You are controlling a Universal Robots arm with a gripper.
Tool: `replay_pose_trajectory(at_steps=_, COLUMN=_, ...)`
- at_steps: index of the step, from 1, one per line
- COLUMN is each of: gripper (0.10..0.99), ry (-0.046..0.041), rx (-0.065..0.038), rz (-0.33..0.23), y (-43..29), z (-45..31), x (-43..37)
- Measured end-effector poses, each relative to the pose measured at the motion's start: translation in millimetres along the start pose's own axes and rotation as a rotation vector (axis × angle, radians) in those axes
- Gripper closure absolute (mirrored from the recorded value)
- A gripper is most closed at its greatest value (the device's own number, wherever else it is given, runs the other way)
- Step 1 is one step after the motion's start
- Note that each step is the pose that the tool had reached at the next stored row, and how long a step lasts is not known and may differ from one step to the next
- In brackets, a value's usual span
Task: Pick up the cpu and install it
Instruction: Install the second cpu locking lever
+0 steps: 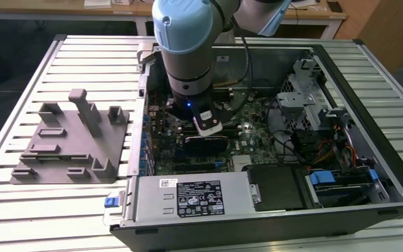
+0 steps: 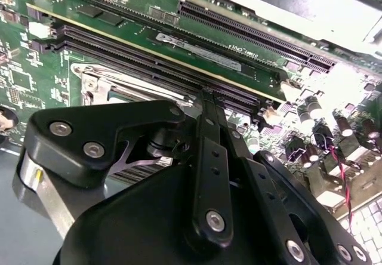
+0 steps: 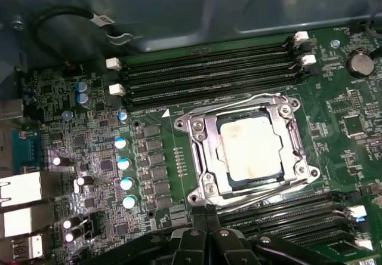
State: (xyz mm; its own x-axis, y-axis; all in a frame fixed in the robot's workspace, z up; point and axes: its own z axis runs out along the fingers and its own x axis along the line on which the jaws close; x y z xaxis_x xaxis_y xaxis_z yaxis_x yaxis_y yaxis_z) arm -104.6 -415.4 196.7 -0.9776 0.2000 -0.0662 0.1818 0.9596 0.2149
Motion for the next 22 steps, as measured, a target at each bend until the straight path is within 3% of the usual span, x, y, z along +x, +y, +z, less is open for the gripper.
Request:
replay_pose_trajectory(at_steps=10, gripper=0.980, ry=0.0063, rx=-0.016, rz=-0.015, y=2.8, z=3.4, x=1.6)
replay_pose_trajectory(at_steps=15, gripper=0.980, ry=0.0078, rx=-0.015, rz=-0.020, y=2.9, z=6.7, x=2.1)
replay_pose_trajectory(at_steps=19, gripper=0.980, ry=0.0050, rx=-0.004, rz=-0.022, y=2.7, z=7.2, x=3.5)
replay_pose_trajectory(at_steps=22, gripper=0.980, ry=0.0051, rx=-0.002, rz=-0.022, y=2.2, z=7.1, x=5.3)
